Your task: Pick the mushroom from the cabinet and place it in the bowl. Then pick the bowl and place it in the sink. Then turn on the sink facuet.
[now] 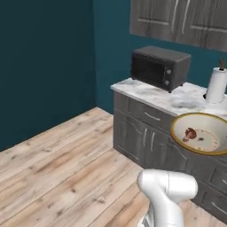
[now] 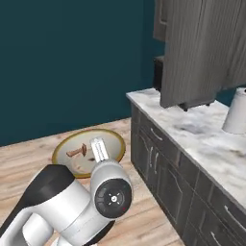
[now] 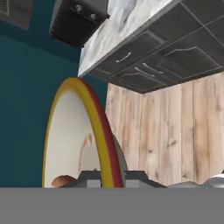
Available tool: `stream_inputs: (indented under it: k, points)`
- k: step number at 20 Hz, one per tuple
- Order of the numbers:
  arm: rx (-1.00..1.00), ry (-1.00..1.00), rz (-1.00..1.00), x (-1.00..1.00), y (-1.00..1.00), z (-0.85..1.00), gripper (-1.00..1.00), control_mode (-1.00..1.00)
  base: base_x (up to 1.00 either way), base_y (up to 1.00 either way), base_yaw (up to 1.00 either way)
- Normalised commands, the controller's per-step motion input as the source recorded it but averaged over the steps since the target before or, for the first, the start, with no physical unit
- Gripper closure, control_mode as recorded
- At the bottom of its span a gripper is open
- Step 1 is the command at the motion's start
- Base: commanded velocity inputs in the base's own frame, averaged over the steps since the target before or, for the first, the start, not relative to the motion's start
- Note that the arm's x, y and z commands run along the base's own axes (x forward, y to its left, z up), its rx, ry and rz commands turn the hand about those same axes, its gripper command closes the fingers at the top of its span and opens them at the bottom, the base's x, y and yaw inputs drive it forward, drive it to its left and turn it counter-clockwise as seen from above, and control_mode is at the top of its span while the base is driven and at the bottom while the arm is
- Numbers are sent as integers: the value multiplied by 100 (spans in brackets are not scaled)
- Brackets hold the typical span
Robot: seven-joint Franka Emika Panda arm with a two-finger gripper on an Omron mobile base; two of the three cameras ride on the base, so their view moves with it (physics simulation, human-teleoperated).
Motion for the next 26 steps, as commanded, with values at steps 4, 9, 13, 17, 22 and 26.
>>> stream_inputs:
  k: [4,9,13,17,22,26]
  points:
    - [0,0,0,0,0,0,100,100,0,7,89]
    - [0,0,0,0,0,0,100,100,1,9,87]
    - [0,0,0,0,0,0,100,100,9,0,83]
    - [0,0,0,0,0,0,100,100,10,0,81]
    - [0,0,0,0,0,0,100,100,10,0,78]
    - [0,0,0,0,0,0,100,100,1,0,71]
